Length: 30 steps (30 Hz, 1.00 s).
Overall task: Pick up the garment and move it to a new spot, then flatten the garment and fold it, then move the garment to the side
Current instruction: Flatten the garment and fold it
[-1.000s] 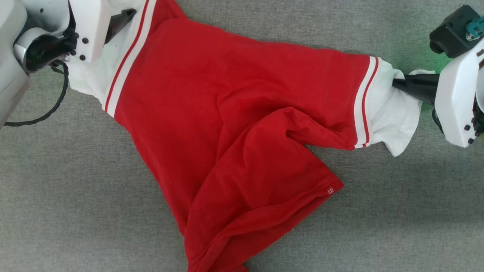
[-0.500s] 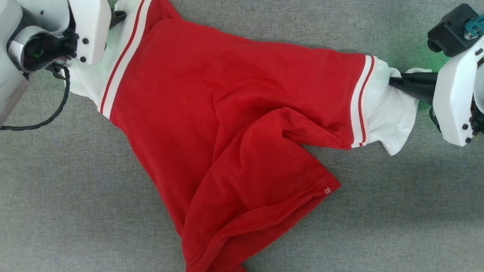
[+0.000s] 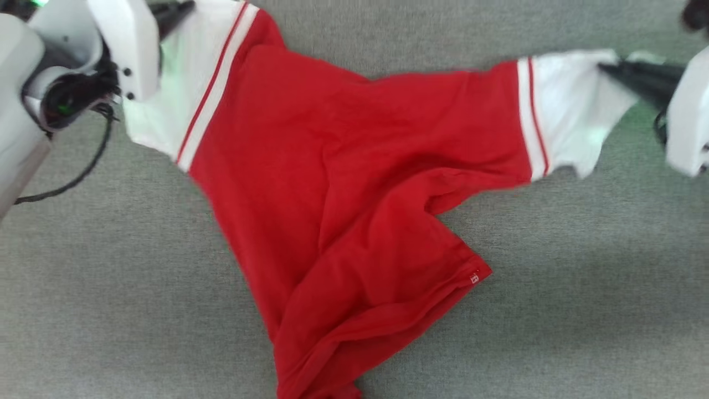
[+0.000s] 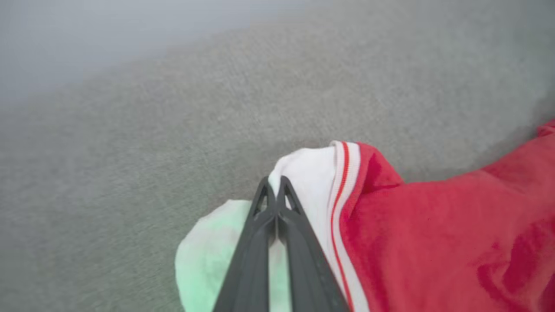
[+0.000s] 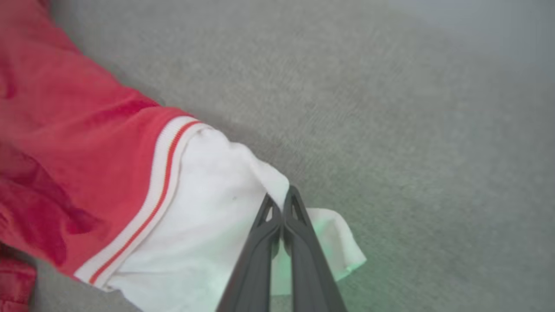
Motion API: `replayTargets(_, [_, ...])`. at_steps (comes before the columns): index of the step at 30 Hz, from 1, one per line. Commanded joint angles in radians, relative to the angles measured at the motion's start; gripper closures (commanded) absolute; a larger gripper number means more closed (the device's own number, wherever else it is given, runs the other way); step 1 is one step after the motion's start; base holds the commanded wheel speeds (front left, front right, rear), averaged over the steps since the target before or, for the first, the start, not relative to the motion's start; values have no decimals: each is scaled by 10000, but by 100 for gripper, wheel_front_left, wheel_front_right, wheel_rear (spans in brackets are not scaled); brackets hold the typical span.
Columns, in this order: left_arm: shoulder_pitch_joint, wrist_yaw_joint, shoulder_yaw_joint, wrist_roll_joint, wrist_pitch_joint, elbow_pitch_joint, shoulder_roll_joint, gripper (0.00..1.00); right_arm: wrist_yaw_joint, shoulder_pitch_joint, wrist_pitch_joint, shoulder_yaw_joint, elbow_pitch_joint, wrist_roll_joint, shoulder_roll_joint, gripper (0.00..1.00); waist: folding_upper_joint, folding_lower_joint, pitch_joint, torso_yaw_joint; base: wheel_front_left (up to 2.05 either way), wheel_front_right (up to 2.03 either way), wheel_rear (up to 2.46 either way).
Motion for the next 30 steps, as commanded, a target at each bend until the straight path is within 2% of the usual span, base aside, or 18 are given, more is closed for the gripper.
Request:
replayTargets(1, [167,26,63,-116,-245,148,26,100,-53,-222,-225,-244,148,-1,133,100,0,0,-281,-22,0,0,0])
replayTargets(4, [98,26,213,-321,-1098,398,-74,100,-53,-534,-780,-998,827,41,545,100,0,0,-549,-54,0,0,0])
replayTargets(7, [-218,26,246,-180,-1797,657,-159,100,-52,-1078,-1124,-1662,1645,117,1235,100,0,0,-695,-87,0,0,0])
replayTargets(10, [-708,26,483,-30,-2867,1108,-406,100,-41,-1863,-1331,-1996,2431,-213,1747,100,0,0,-713,-87,0,0,0])
replayTargets(13, [-1122,23,904,-382,-3821,1494,-974,100,-33,-2741,-1591,-2460,3243,-211,2355,100,0,0,-700,-62,0,0,0])
replayTargets(18, [-2352,24,1598,-487,-4993,2611,-1651,100,-32,-4528,-2303,-3385,4845,-727,2994,100,0,0,-613,-41,0,0,0])
replayTargets(23, [-3649,24,2566,-587,-5583,3617,-2357,100,-32,-6164,-3364,-4202,6420,-1230,3467,100,0,0,-513,-102,0,0,0])
replayTargets(27, [-4277,26,3341,-160,-5646,3973,-2447,100,-32,-6805,-4129,-4400,7298,-1573,3760,100,0,0,-493,-175,0,0,0])
replayTargets(30, [-3715,26,3881,133,-5641,3824,-2507,100,-32,-6577,-4389,-4250,7524,-1585,3799,100,0,0,-499,-190,0,0,0])
